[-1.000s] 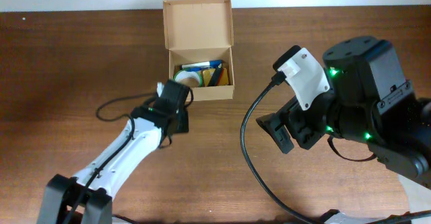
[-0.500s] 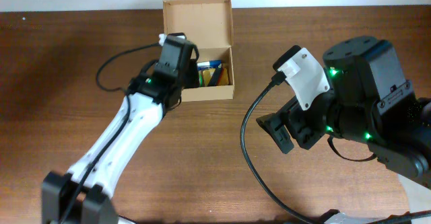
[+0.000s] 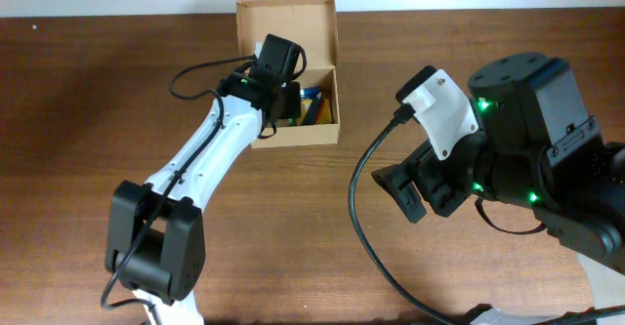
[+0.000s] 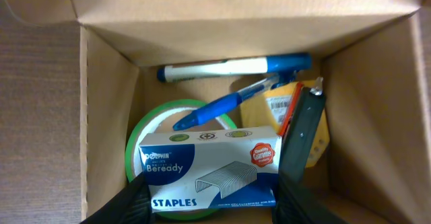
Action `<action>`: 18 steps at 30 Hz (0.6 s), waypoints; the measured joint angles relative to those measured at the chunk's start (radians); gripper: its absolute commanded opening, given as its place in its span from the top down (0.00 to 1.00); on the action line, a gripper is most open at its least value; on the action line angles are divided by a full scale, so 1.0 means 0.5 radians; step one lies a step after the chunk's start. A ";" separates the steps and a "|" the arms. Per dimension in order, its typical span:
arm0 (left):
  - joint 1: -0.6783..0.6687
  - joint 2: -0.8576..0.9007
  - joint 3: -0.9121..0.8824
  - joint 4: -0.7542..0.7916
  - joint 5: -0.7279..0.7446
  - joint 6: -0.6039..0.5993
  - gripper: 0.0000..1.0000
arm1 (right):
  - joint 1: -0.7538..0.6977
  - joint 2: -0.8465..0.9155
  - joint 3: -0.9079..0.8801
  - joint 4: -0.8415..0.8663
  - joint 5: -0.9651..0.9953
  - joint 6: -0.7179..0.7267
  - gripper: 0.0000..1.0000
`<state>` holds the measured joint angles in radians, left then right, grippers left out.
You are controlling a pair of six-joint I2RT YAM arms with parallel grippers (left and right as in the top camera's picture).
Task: Pack container
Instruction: 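Carry the staples box with the left gripper over the box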
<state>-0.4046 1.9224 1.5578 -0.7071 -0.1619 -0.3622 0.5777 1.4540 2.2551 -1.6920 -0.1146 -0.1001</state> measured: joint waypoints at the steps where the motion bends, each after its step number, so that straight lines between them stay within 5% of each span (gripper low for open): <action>1: 0.000 0.005 0.001 -0.016 -0.002 0.000 0.66 | 0.000 0.000 0.000 0.000 0.000 0.000 0.01; 18: 0.080 0.068 0.005 -0.179 -0.015 0.007 0.66 | 0.000 0.000 0.000 0.000 0.000 0.000 0.01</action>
<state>-0.3645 1.9564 1.5600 -0.7963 -0.1696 -0.3588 0.5777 1.4540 2.2551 -1.6920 -0.1146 -0.1001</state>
